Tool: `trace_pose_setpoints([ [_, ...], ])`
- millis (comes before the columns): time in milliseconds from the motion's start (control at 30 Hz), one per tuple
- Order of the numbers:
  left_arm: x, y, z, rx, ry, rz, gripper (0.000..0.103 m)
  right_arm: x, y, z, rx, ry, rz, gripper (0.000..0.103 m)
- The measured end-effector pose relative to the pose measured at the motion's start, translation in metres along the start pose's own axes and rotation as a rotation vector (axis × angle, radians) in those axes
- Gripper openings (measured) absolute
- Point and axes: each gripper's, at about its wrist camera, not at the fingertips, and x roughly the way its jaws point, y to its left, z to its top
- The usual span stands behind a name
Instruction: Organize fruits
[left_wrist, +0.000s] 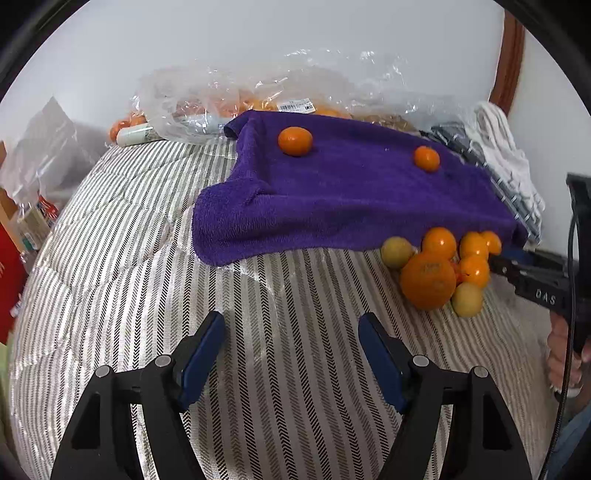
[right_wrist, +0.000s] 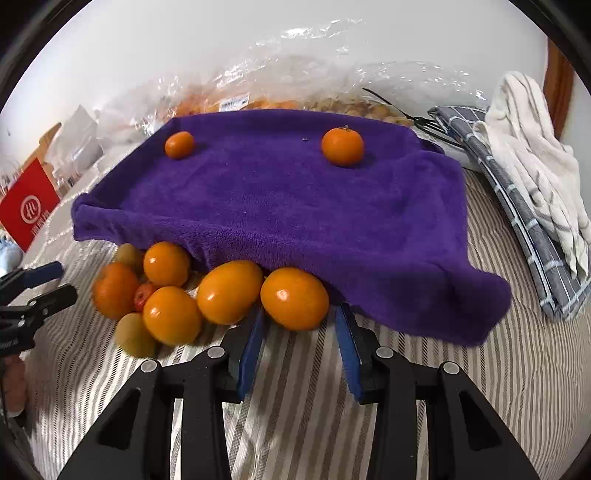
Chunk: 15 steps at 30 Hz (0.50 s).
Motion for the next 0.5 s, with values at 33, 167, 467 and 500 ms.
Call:
trace_pose_setpoints([
  [33, 0.0, -0.002, -0.001, 0.009, 0.004, 0.009, 0.073, 0.0, 0.001, 0.0, -0.006, -0.01, -0.003, 0.04],
  [167, -0.002, -0.002, -0.004, 0.016, 0.009, 0.018, 0.073, -0.001, 0.001, -0.002, 0.003, -0.036, 0.01, 0.035],
  [467, -0.011, -0.038, 0.011, 0.002, 0.003, -0.202, 0.072, -0.027, -0.013, -0.031, 0.056, -0.063, -0.016, 0.035],
  [500, -0.007, -0.043, 0.015, -0.016, 0.005, -0.213, 0.072, -0.03, -0.016, -0.036, 0.072, -0.066, -0.014, 0.035],
])
